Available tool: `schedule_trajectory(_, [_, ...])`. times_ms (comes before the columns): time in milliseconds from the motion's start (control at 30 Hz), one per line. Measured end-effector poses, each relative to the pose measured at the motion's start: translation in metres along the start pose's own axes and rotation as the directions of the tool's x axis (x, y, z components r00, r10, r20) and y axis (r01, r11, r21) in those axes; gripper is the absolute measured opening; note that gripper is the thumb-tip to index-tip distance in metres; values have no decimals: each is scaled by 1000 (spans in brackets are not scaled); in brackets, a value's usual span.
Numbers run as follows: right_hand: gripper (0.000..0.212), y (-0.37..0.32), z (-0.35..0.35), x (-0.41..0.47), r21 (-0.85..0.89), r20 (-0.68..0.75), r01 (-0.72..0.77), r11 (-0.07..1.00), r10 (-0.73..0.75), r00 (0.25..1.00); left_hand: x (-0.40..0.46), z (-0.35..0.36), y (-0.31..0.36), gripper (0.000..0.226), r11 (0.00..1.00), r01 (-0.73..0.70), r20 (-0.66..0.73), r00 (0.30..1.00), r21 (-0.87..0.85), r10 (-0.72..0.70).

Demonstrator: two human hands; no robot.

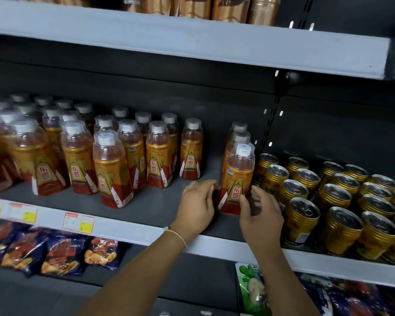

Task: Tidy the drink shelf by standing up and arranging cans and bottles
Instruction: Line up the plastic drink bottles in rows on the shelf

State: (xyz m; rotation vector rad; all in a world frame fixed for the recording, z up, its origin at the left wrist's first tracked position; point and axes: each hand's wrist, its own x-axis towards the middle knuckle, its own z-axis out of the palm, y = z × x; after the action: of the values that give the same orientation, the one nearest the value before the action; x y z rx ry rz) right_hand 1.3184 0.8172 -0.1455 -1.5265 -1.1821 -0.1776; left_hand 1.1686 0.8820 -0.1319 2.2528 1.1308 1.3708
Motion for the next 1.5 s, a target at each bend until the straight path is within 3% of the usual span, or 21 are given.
schedule_trajectory(100, [21,-13,-2,-6,0,-90,129,992,-129,988,-8,-24,-8,33,995,91,-51,994,-42,-93])
schedule_trajectory(233, [21,-43,14,-19,137,-40,151,979,-147,988,-17,-67,-24,36,996,82,-177,981,-29,-85])
schedule_trajectory(400, [27,-94,64,-35,267,106,89,960,-121,987,-22,-131,-57,22,1000,-3,-440,898,26,15])
schedule_trajectory(533, [35,-123,106,-47,287,319,11,958,-107,942,-27,-166,-89,14,995,94,-522,847,-46,-104])
schedule_trajectory(633, [46,-136,133,-51,266,458,-52,963,-79,886,-29,-182,-112,18,976,202,-441,871,-78,-215])
schedule_trajectory(733, [57,-145,153,-55,241,566,-109,964,-48,823,-31,-189,-129,30,955,295,-255,921,-40,-295])
schedule_trajectory(900, [66,-152,175,-62,221,664,-199,955,2,747,-27,-194,-146,40,955,288,48,957,-71,-285])
schedule_trajectory(1133, [61,-145,166,-56,168,704,-241,956,55,708,-25,-191,-149,23,974,210,78,976,-88,-203])
schedule_trajectory(1267, [68,-131,142,-51,112,712,-245,963,94,696,-23,-173,-132,26,975,180,132,978,-131,-163])
schedule_trajectory(1367, [69,-117,118,-45,79,700,-250,965,125,703,-18,-155,-112,30,977,150,214,970,-154,-115])
schedule_trajectory(1500, [66,-89,79,-39,22,651,-210,978,145,745,-17,-123,-79,16,982,74,256,966,-177,-27])
